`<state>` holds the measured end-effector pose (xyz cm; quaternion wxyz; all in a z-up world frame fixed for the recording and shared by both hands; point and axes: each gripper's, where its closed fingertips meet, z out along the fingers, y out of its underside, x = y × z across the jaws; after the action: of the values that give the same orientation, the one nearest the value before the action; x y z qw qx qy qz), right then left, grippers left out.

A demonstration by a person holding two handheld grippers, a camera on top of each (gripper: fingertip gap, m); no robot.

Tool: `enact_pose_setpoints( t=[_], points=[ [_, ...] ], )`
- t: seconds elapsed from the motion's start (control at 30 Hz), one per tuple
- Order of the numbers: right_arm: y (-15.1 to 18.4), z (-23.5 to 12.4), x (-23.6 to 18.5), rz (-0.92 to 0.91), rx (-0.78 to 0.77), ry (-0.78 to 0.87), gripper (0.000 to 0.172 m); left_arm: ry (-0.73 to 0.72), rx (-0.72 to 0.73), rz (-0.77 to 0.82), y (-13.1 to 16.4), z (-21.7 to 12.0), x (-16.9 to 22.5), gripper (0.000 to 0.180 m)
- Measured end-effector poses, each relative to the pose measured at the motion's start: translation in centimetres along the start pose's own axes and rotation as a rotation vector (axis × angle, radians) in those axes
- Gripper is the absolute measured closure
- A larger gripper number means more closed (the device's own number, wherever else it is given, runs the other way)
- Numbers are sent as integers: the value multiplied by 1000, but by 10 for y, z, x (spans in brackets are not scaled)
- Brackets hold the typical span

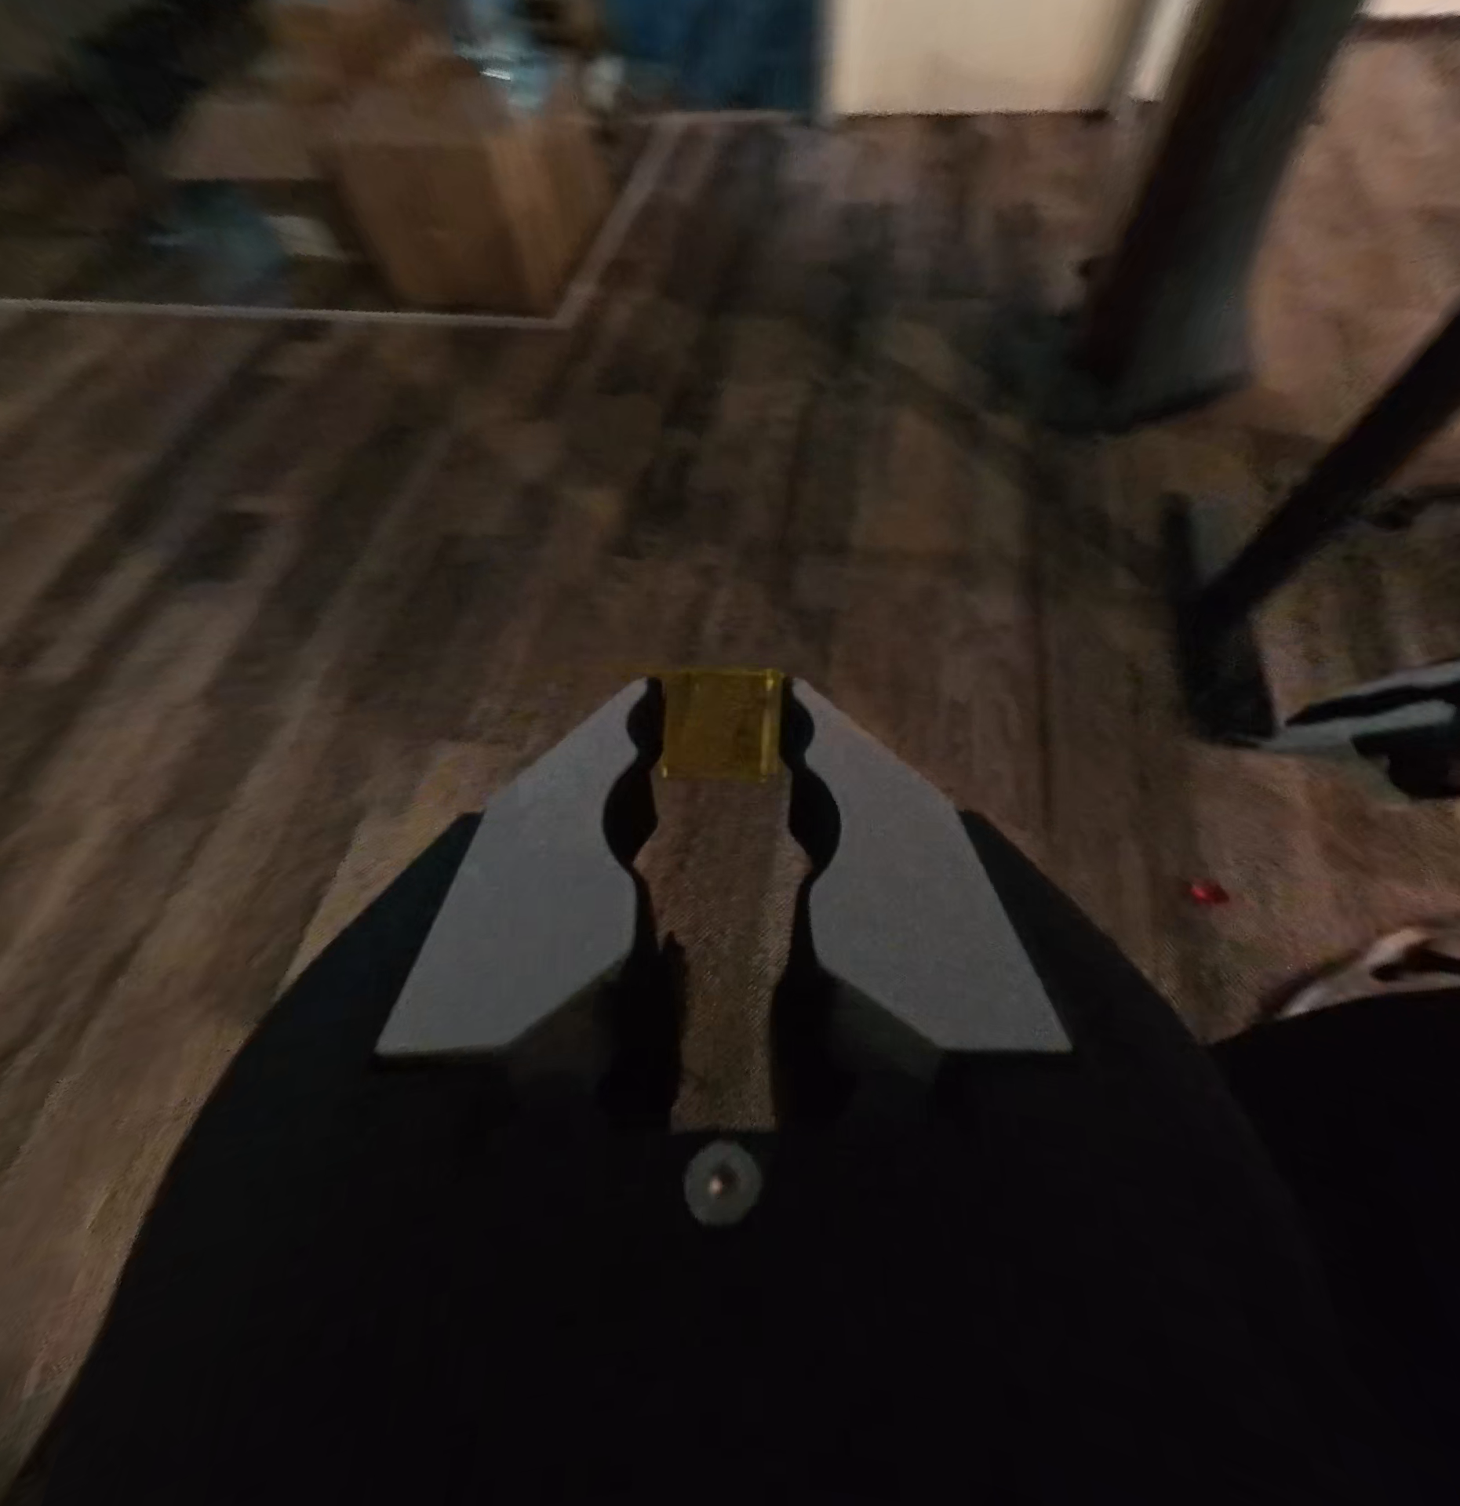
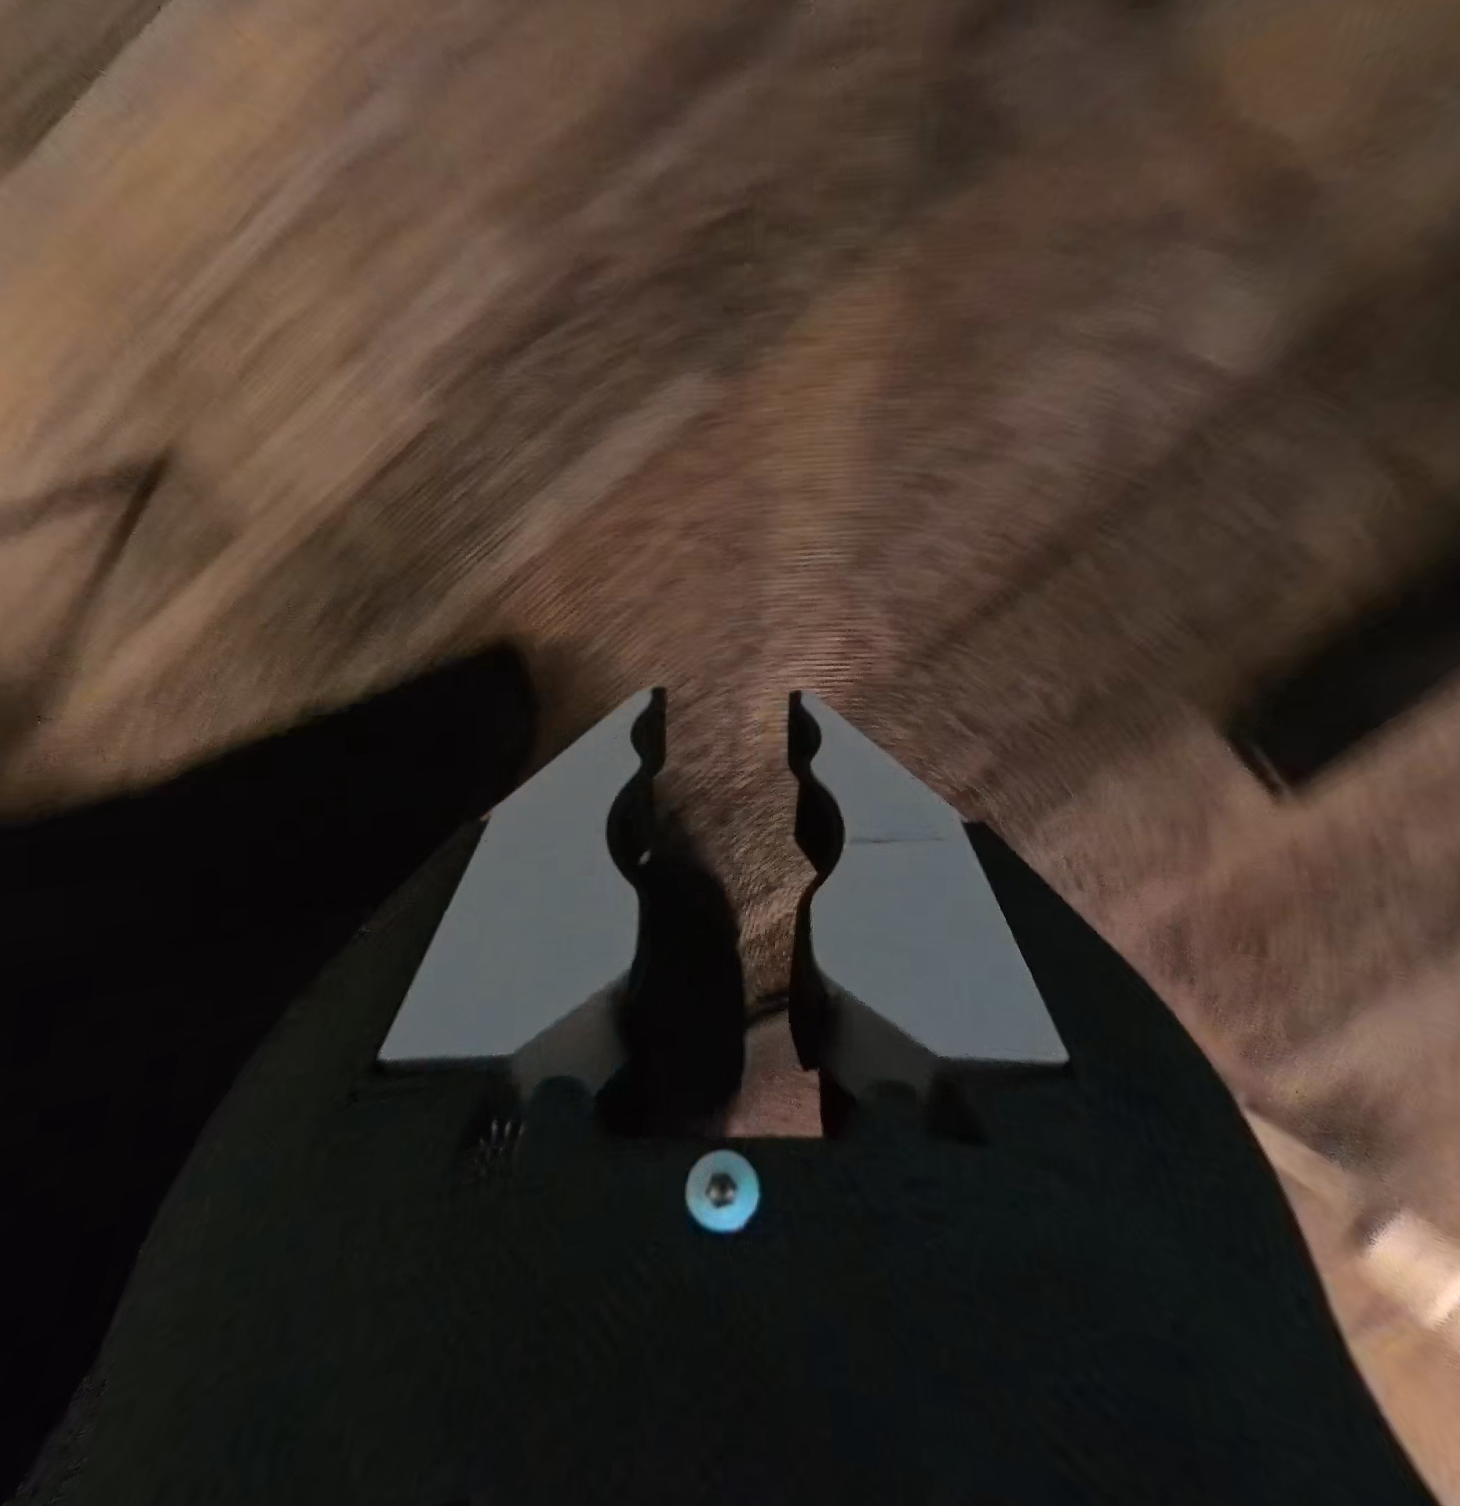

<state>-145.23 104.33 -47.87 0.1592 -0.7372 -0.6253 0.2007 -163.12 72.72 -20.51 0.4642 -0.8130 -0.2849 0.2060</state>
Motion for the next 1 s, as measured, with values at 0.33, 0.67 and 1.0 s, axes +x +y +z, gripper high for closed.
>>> enact_pose_setpoints(
  t=[0.33, 0.67, 1.0],
  points=[
    [215, 148, 157, 734, -83, 385, 125, 354, -249, -27, 126, 205, 100, 152],
    [397, 358, 283, 622, -277, 387, 111, 480, -558, -24, 287, 282, 169, 152],
    [366, 361, 275, 597, -320, 302, 147, 580, -581, 179, 266, 308, 231, 152]
  ],
)
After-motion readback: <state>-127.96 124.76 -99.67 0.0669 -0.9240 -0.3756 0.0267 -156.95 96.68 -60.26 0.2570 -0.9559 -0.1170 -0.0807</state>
